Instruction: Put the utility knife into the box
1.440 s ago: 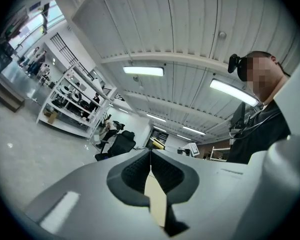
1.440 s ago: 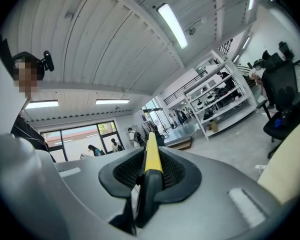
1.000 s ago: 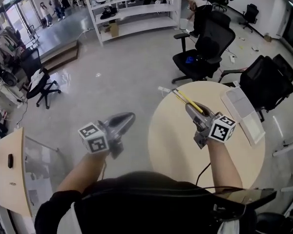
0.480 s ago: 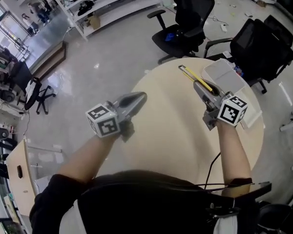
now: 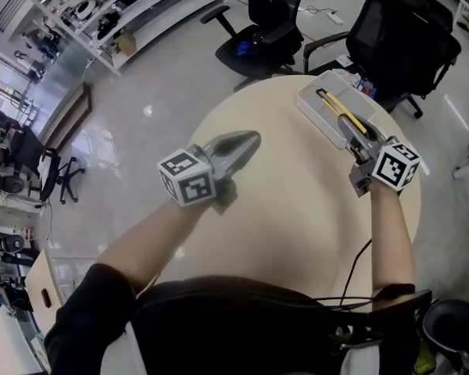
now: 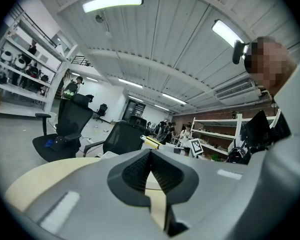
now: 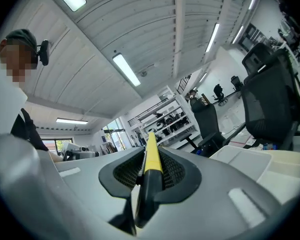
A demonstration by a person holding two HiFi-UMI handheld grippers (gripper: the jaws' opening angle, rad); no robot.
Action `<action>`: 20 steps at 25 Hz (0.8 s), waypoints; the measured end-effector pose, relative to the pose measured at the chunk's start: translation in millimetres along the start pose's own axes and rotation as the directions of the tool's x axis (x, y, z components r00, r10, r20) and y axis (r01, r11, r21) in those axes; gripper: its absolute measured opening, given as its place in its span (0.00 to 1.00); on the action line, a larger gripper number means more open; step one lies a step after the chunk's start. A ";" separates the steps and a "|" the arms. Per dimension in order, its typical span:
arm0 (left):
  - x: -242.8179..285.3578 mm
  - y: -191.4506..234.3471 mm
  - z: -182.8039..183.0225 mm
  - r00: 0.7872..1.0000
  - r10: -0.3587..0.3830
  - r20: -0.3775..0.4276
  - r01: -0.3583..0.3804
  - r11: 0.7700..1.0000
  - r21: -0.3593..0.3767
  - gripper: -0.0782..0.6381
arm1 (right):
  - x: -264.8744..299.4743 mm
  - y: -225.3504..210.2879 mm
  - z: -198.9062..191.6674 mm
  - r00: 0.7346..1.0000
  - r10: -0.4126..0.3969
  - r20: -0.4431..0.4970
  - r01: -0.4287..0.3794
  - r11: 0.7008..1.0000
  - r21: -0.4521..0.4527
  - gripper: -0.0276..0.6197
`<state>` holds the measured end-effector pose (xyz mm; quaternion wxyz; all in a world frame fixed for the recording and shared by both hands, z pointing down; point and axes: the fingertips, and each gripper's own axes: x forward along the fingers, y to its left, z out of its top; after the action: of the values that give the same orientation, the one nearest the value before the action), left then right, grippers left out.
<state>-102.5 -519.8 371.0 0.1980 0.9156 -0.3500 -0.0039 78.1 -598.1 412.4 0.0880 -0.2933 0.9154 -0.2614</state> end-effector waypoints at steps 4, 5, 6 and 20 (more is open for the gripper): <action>45.4 -1.6 -9.2 0.999 -0.035 -0.022 0.035 0.999 0.003 0.11 | -21.0 -40.7 3.5 0.998 -0.063 -0.002 0.063 0.998 -0.004 0.18; 55.6 -2.4 -12.1 0.998 -0.047 -0.029 0.047 0.999 0.008 0.11 | -25.7 -50.2 2.8 0.997 -0.077 -0.002 0.077 0.997 -0.004 0.18; 65.4 -3.5 -14.9 0.998 -0.058 -0.035 0.059 0.998 0.012 0.11 | -30.9 -59.5 1.3 0.996 -0.091 -0.003 0.091 0.996 -0.003 0.18; 155.6 -10.0 -42.2 0.985 -0.146 -0.089 0.148 0.989 0.007 0.11 | -99.8 -175.9 -33.2 0.944 -0.316 -0.100 0.319 0.948 0.013 0.18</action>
<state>27.5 -597.8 426.8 0.2061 0.9395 -0.2725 0.0242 235.0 -647.3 534.6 0.0046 -0.4225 0.8556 -0.2991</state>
